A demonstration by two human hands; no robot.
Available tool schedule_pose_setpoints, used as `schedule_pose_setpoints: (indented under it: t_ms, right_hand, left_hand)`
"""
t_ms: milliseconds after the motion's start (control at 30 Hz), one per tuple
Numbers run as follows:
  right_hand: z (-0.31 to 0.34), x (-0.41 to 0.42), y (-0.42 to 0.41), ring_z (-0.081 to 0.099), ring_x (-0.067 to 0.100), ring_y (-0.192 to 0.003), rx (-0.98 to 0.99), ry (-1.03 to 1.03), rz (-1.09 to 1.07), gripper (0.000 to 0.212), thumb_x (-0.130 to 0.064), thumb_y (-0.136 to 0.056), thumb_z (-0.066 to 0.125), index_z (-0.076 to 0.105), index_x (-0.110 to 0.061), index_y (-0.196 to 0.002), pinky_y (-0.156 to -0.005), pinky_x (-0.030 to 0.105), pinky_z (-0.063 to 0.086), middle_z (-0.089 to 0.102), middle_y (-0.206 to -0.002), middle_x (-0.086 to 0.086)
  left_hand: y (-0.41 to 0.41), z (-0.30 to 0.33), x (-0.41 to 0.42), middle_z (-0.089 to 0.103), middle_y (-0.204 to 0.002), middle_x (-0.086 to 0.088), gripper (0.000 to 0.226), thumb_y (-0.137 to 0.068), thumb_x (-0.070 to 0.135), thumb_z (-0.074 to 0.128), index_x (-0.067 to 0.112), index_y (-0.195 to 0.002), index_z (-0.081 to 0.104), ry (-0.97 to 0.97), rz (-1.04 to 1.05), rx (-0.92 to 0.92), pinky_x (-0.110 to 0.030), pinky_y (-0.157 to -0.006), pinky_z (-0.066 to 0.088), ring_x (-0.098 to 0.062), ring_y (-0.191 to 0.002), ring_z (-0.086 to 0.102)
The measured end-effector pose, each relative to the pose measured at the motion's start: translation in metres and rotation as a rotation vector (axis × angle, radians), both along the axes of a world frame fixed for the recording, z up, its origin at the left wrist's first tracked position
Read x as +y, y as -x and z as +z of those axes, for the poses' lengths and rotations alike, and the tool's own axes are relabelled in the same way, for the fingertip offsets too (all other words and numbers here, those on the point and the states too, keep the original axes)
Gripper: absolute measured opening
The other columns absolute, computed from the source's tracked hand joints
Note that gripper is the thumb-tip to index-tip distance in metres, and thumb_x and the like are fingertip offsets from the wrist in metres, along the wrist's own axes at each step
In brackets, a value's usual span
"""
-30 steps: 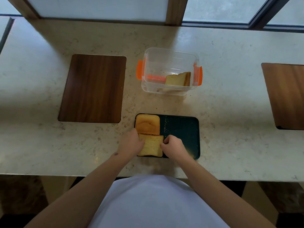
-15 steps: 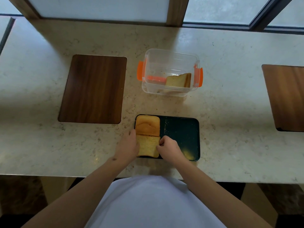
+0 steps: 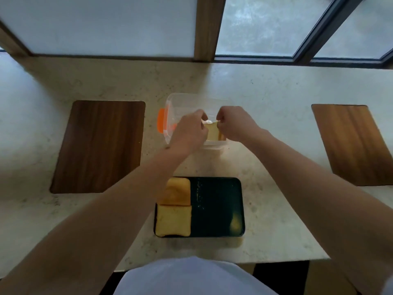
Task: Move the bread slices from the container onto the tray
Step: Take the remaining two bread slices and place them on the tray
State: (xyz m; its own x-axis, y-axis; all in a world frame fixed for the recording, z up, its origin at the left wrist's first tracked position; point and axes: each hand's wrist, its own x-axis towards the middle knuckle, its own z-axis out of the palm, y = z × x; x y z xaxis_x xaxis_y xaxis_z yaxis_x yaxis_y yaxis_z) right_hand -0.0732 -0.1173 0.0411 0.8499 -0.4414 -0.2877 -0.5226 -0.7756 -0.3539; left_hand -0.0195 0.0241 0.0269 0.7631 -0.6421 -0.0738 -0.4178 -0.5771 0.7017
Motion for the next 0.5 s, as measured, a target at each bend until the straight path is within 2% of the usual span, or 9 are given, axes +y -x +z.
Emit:
schedule_pose_setpoints:
  t_ms: [33, 100, 133, 167, 233, 267, 333, 433, 500]
  right_hand:
    - [-0.001, -0.004, -0.012, 0.066, 0.029, -0.092, 0.092, 0.042, 0.048, 0.023, -0.004, -0.089, 0.053, 0.068, -0.006, -0.106, -0.071, 0.033, 0.052, 0.069, -0.109, 0.012]
    - [-0.002, -0.007, -0.031, 0.062, 0.029, -0.074, 0.242, 0.108, 0.137, 0.017, 0.004, -0.086, 0.049, 0.059, -0.007, -0.077, -0.053, 0.029, 0.045, 0.065, -0.088, 0.011]
    - [-0.004, -0.007, -0.038, 0.058, 0.029, -0.069, 0.282, 0.128, 0.178, 0.023, 0.005, -0.086, 0.049, 0.051, -0.009, -0.068, -0.048, 0.027, 0.038, 0.060, -0.078, 0.009]
    - [-0.007, -0.008, -0.044, 0.058, 0.030, -0.071, 0.311, 0.150, 0.220, 0.023, 0.003, -0.087, 0.049, 0.050, -0.009, -0.067, -0.050, 0.027, 0.037, 0.057, -0.075, 0.007]
    - [-0.014, -0.010, -0.056, 0.065, 0.033, -0.085, 0.356, 0.209, 0.304, 0.015, -0.002, -0.092, 0.049, 0.064, -0.004, -0.088, -0.060, 0.031, 0.042, 0.062, -0.090, 0.009]
    - [-0.020, -0.011, -0.062, 0.067, 0.033, -0.093, 0.386, 0.229, 0.332, 0.021, -0.003, -0.093, 0.049, 0.067, -0.004, -0.104, -0.064, 0.034, 0.043, 0.065, -0.100, 0.011]
    - [-0.030, -0.009, -0.075, 0.067, 0.031, -0.102, 0.460, 0.260, 0.364, 0.028, -0.003, -0.094, 0.050, 0.066, -0.007, -0.118, -0.069, 0.035, 0.044, 0.066, -0.110, 0.010]
    - [-0.040, -0.010, -0.092, 0.066, 0.028, -0.091, 0.578, 0.276, 0.359, 0.021, -0.010, -0.096, 0.054, 0.067, -0.013, -0.112, -0.073, 0.038, 0.052, 0.062, -0.095, 0.005]
    - [-0.045, -0.017, -0.100, 0.063, 0.023, -0.076, 0.645, 0.272, 0.387, 0.014, -0.011, -0.094, 0.055, 0.067, -0.013, -0.101, -0.060, 0.035, 0.048, 0.061, -0.085, 0.002]
  left_hand:
    - [-0.010, -0.004, -0.012, 0.071, -0.107, -0.012, 0.029, -0.090, 0.003, 0.057, 0.008, -0.118, 0.065, -0.057, -0.007, 0.008, -0.041, -0.091, 0.054, -0.025, -0.099, 0.065]
    - [-0.028, -0.017, -0.028, 0.068, -0.118, -0.012, 0.036, -0.088, 0.001, 0.056, 0.009, -0.123, 0.063, -0.217, -0.062, 0.027, -0.040, -0.094, 0.051, -0.027, -0.108, 0.062]
    - [-0.035, -0.026, -0.034, 0.066, -0.123, -0.012, 0.039, -0.088, 0.001, 0.056, 0.010, -0.125, 0.062, -0.312, -0.115, 0.030, -0.039, -0.094, 0.050, -0.028, -0.112, 0.061]
    - [-0.042, -0.036, -0.039, 0.064, -0.125, -0.012, 0.041, -0.088, 0.002, 0.056, 0.011, -0.127, 0.060, -0.404, -0.175, 0.034, -0.038, -0.091, 0.050, -0.029, -0.113, 0.060]
    - [-0.053, -0.054, -0.046, 0.064, -0.125, -0.011, 0.041, -0.088, 0.005, 0.056, 0.011, -0.129, 0.058, -0.535, -0.285, 0.038, -0.035, -0.082, 0.048, -0.031, -0.111, 0.060]
    - [-0.058, -0.061, -0.049, 0.064, -0.123, -0.011, 0.040, -0.089, 0.005, 0.056, 0.011, -0.128, 0.057, -0.566, -0.332, 0.040, -0.034, -0.077, 0.045, -0.030, -0.106, 0.061]
    - [-0.068, -0.073, -0.055, 0.066, -0.117, -0.011, 0.034, -0.088, 0.005, 0.053, 0.011, -0.121, 0.060, -0.586, -0.390, 0.044, -0.031, -0.074, 0.041, -0.027, -0.094, 0.060]
    - [-0.078, -0.083, -0.063, 0.068, -0.115, -0.012, 0.026, -0.088, 0.007, 0.053, 0.011, -0.112, 0.063, -0.580, -0.410, 0.041, -0.028, -0.073, 0.040, -0.029, -0.099, 0.063]
    - [-0.082, -0.087, -0.065, 0.067, -0.108, -0.012, 0.022, -0.088, 0.006, 0.054, 0.012, -0.107, 0.064, -0.589, -0.411, 0.058, -0.025, -0.065, 0.040, -0.027, -0.088, 0.060]
